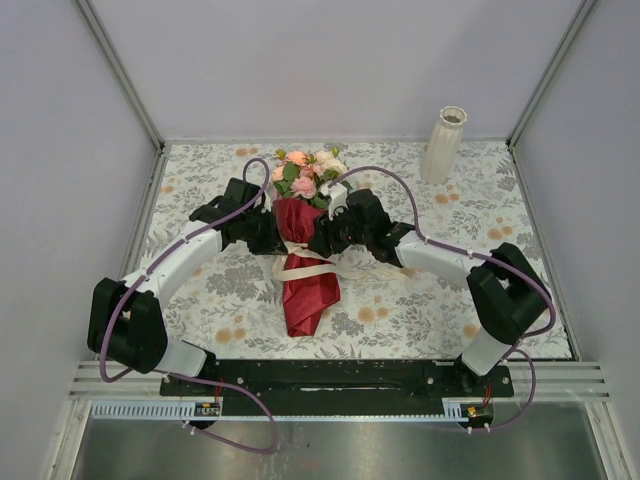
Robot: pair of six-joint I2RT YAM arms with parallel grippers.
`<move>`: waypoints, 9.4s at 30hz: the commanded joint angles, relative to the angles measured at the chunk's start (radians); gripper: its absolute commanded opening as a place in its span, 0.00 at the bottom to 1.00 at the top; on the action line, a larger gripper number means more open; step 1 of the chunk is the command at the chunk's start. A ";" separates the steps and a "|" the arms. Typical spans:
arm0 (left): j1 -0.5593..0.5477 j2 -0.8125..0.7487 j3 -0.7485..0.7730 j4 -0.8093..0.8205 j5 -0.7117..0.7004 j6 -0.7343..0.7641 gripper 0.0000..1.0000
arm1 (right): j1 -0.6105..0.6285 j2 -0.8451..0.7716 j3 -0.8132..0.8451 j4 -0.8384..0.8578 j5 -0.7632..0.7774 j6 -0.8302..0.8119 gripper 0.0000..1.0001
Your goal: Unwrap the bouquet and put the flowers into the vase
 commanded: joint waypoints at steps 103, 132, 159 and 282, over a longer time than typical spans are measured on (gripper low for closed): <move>0.022 0.066 0.020 0.062 -0.048 -0.059 0.46 | -0.243 -0.490 -0.398 0.025 1.110 0.405 0.00; 0.091 0.000 -0.010 0.032 0.100 -0.056 0.57 | -0.273 -0.476 -0.295 0.002 0.331 0.238 0.53; 0.105 -0.324 -0.167 -0.054 -0.190 0.102 0.61 | -0.110 0.170 0.107 0.191 -0.271 0.159 0.48; 0.105 0.354 0.145 0.283 -0.074 -0.166 0.00 | -0.320 -0.390 0.274 -0.297 0.978 0.034 0.00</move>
